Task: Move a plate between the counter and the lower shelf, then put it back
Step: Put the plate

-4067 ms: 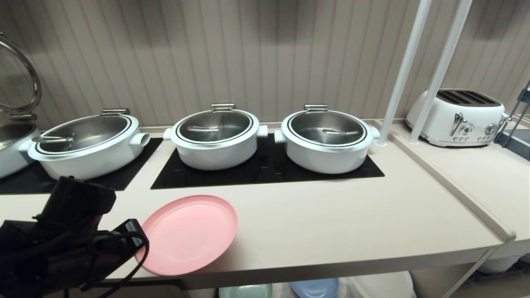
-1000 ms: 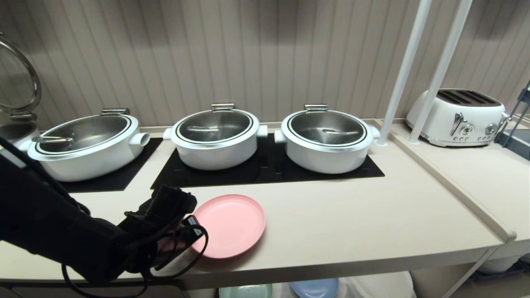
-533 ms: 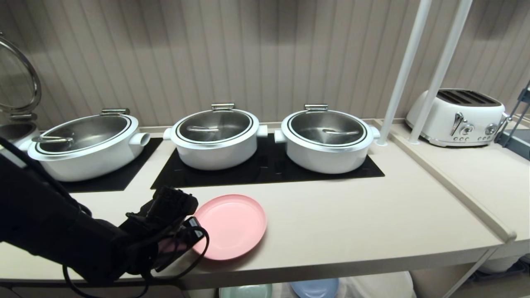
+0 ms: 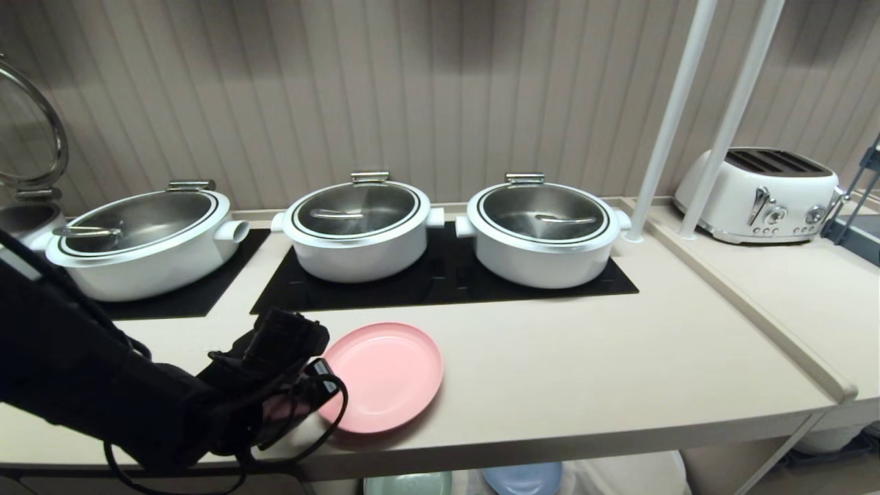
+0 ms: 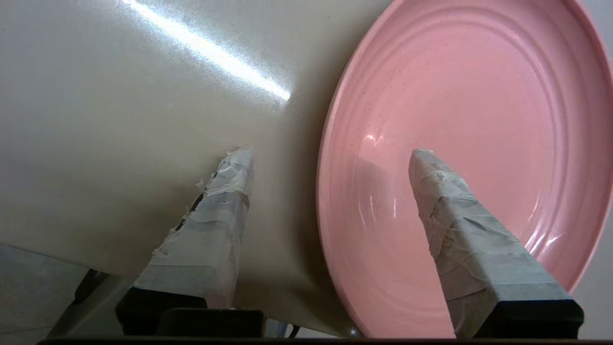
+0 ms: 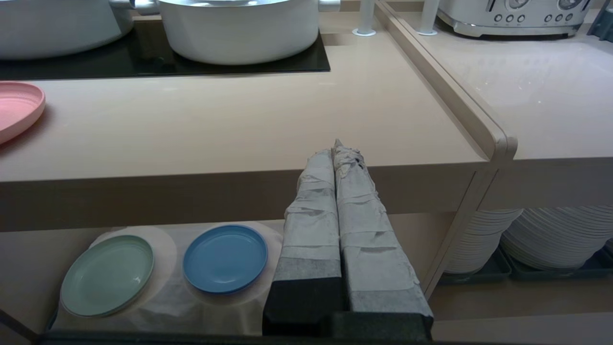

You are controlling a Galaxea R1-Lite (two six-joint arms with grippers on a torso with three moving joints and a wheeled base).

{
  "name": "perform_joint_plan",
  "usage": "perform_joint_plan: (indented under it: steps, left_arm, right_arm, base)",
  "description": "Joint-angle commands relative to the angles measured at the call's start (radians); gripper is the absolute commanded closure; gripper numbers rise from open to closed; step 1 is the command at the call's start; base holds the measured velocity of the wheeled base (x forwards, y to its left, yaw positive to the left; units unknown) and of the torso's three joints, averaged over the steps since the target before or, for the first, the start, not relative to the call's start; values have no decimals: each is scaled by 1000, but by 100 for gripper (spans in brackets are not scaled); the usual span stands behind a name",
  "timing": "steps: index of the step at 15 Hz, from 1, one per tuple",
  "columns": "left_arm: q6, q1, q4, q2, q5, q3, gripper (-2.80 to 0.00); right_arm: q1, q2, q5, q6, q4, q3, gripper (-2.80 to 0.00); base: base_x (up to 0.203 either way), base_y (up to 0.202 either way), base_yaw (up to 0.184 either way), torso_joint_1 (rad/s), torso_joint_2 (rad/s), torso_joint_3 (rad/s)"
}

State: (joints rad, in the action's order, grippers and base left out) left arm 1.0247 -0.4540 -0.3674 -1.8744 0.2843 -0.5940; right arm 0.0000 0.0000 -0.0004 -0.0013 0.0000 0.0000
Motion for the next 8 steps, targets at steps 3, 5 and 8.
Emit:
perform_joint_plan:
  steps: [3, 5, 8]
  left_arm:
    - [-3, 0, -1, 67, 4, 3, -280]
    - [-7, -3, 6, 124, 12, 16, -280]
    - [-49, 2, 7, 208, 27, 115, -280]
  right_arm:
    - [0, 0, 0, 0, 0, 0, 0]
    - [0, 0, 0, 0, 0, 0, 0]
    - [-1, 0, 0, 0, 0, 0, 0]
  base:
    - [0, 0, 0, 0, 0, 0]
    - [0, 0, 0, 0, 0, 0]
    - [0, 0, 0, 0, 0, 0]
